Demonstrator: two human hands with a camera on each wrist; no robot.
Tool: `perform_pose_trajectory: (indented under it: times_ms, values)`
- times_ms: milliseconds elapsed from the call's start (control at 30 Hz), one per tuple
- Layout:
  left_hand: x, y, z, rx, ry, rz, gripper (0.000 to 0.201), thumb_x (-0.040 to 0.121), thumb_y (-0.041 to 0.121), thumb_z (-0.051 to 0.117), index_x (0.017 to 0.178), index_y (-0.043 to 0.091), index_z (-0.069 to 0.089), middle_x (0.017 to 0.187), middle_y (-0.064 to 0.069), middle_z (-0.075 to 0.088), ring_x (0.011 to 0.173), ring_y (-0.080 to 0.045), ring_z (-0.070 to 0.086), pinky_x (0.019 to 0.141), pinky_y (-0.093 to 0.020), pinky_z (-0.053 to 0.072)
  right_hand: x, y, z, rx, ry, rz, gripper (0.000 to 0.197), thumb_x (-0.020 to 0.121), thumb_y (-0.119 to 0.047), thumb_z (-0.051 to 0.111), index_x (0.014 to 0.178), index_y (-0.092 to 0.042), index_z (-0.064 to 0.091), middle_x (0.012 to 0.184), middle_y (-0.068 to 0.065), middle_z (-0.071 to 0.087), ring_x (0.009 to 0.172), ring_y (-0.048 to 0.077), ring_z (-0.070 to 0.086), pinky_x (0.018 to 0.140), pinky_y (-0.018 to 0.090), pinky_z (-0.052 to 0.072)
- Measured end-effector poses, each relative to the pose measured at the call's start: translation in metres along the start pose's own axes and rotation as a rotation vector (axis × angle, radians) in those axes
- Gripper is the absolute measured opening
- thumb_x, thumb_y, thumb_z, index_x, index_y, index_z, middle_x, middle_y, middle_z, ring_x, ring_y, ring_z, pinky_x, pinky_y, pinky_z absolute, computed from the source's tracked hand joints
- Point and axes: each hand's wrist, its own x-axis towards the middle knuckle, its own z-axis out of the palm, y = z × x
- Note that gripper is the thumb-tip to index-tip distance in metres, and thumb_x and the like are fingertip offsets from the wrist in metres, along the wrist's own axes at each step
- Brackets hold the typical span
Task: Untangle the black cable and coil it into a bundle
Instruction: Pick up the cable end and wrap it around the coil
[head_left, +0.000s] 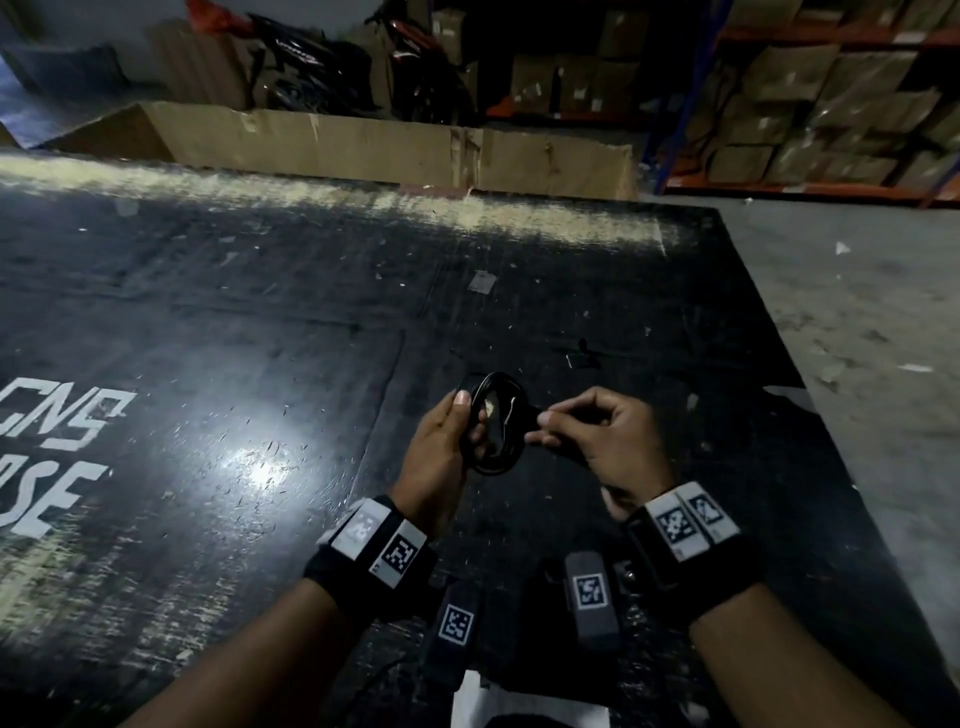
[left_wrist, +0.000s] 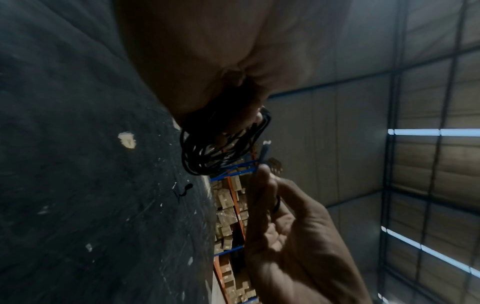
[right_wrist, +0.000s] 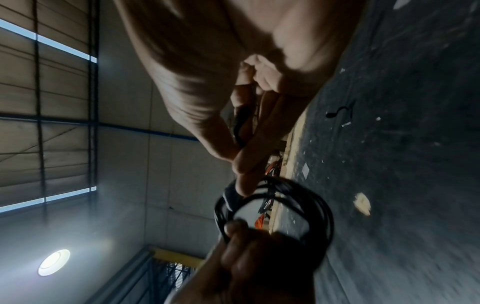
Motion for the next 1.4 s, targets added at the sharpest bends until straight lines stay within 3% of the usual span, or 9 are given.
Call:
perform_pose_trajectory:
  times_ms: [200,300,467,700,867,967,1033,1100,1400]
  values:
    - [-0.015,0.002,0.012,0.375,-0.059,0.255,0.047,0.103,0.042,0.042,0.091,-0.002,0.054,0.068,0.002,0.049,0.064,-0.012,0.044,0.06,-0.031,0.038,-0.013,0.01,0.019,-0.061,0.166,0.073,0.02,0.074,0.005,0.08,0.069,-0.005,0.064,0.068,0.012,0.067,0.06,0.021,0.067,0.049,0.023,0.055]
    - [-0.02,0.001,0.012,0.497,-0.081,0.324,0.044,0.103,0.049,0.04,0.096,0.012,0.062,0.077,-0.003,0.059,0.072,-0.015,0.054,0.064,-0.049,0.046,-0.014,0.008,0.022,-0.05,0.235,0.109,0.023,0.072,-0.001,0.083,0.067,-0.011,0.063,0.068,0.01,0.069,0.054,0.018,0.064,0.045,0.022,0.048]
    - [-0.029,0.003,0.012,0.595,-0.071,0.422,0.042,0.104,0.047,0.038,0.093,0.014,0.06,0.074,-0.002,0.06,0.065,-0.021,0.054,0.062,-0.052,0.048,-0.023,0.001,0.025,0.057,0.213,0.221,0.02,0.075,-0.001,0.079,0.075,-0.012,0.062,0.065,0.006,0.067,0.041,0.009,0.051,0.04,0.019,0.043]
    - [-0.039,0.001,0.011,0.68,-0.127,0.468,0.03,0.108,0.029,0.041,0.093,0.013,0.062,0.077,-0.004,0.063,0.066,-0.006,0.057,0.06,-0.025,0.045,-0.03,0.004,0.03,0.387,0.191,0.301,0.027,0.09,0.002,0.056,0.071,-0.016,0.053,0.059,0.002,0.058,0.035,0.005,0.048,0.037,0.016,0.039]
    - [-0.038,0.001,0.01,0.499,-0.118,0.395,0.048,0.103,0.053,0.043,0.102,0.01,0.064,0.085,-0.025,0.064,0.076,-0.047,0.061,0.067,-0.062,0.052,-0.03,0.009,0.028,0.53,0.065,0.282,0.031,0.093,0.003,0.05,0.074,-0.02,0.044,0.043,-0.005,0.048,0.031,0.003,0.041,0.034,0.018,0.029]
    - [-0.034,0.0,0.006,0.454,-0.077,0.363,0.046,0.098,0.058,0.047,0.101,0.013,0.055,0.079,-0.022,0.056,0.066,-0.036,0.052,0.065,-0.068,0.048,-0.033,0.007,0.027,0.603,0.032,0.266,0.035,0.094,0.006,0.048,0.073,-0.02,0.041,0.044,-0.006,0.047,0.031,0.003,0.039,0.032,0.017,0.028]
    - [-0.034,0.0,0.004,0.447,-0.079,0.361,0.03,0.097,0.053,0.049,0.11,0.025,0.051,0.079,-0.005,0.06,0.066,-0.023,0.057,0.064,-0.062,0.051,-0.036,0.008,0.028,0.613,0.034,0.265,0.034,0.093,0.007,0.047,0.074,-0.02,0.041,0.045,-0.006,0.049,0.032,0.003,0.039,0.032,0.016,0.028]
    - [-0.035,0.002,0.005,0.44,-0.12,0.37,0.028,0.101,0.045,0.049,0.125,0.032,0.052,0.09,-0.007,0.069,0.074,-0.034,0.066,0.067,-0.057,0.055,-0.037,0.008,0.029,0.622,0.046,0.266,0.032,0.092,0.006,0.049,0.074,-0.02,0.043,0.047,-0.005,0.05,0.033,0.004,0.04,0.034,0.017,0.028]
    - [-0.031,0.015,0.005,0.244,-0.106,0.232,0.029,0.108,0.008,0.041,0.128,0.001,0.06,0.066,0.018,0.065,0.06,0.004,0.055,0.062,-0.014,0.045,-0.046,-0.004,0.024,0.13,0.028,-0.025,0.015,0.08,0.005,0.074,0.08,-0.007,0.064,0.07,0.01,0.068,0.052,0.014,0.061,0.052,0.025,0.051]
